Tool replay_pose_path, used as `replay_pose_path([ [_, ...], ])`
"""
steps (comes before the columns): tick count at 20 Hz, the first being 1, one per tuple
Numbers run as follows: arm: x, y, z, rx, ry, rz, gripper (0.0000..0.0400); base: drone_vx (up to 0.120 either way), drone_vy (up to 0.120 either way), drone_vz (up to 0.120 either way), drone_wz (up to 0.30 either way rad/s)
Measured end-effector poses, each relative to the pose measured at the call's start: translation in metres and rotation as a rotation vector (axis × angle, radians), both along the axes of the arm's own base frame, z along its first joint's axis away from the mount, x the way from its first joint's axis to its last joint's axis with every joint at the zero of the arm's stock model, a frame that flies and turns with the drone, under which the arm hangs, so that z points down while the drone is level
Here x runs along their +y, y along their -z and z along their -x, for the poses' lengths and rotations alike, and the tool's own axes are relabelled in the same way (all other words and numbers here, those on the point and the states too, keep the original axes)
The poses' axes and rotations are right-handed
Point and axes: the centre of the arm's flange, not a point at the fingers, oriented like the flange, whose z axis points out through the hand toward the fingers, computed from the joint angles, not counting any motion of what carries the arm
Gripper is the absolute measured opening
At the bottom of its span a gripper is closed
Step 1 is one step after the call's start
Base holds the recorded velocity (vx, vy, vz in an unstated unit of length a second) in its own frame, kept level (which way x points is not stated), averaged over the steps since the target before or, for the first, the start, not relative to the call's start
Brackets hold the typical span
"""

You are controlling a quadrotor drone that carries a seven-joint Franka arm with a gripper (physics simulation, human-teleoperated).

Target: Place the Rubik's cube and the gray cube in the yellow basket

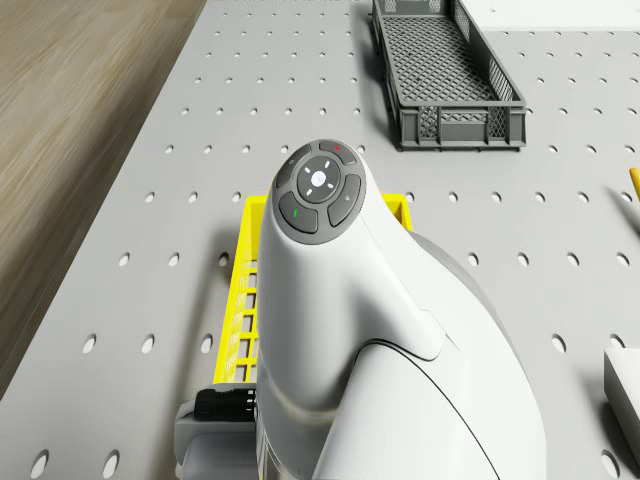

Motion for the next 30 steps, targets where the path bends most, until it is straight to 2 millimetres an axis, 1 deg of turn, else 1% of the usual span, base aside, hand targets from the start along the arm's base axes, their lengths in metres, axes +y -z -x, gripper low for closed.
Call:
replay_pose_path([
  [4, 0.000, -0.010, 0.000, 0.000, 0.000, 0.000, 0.0325, 0.000, 0.000, 0.000, 0.000],
  [20, 0.000, -0.073, 0.000, 0.000, 0.000, 0.000, 0.0325, 0.000, 0.000, 0.000, 0.000],
  [25, 0.000, -0.085, 0.000, 0.000, 0.000, 0.000, 0.0325, 0.000, 0.000, 0.000, 0.000],
  [28, 0.000, -0.088, 0.000, 0.000, 0.000, 0.000, 0.0361, 0.000, 0.000, 0.000, 0.000],
  [30, 0.000, -0.085, 0.000, 0.000, 0.000, 0.000, 0.0377, 0.000, 0.000, 0.000, 0.000],
])
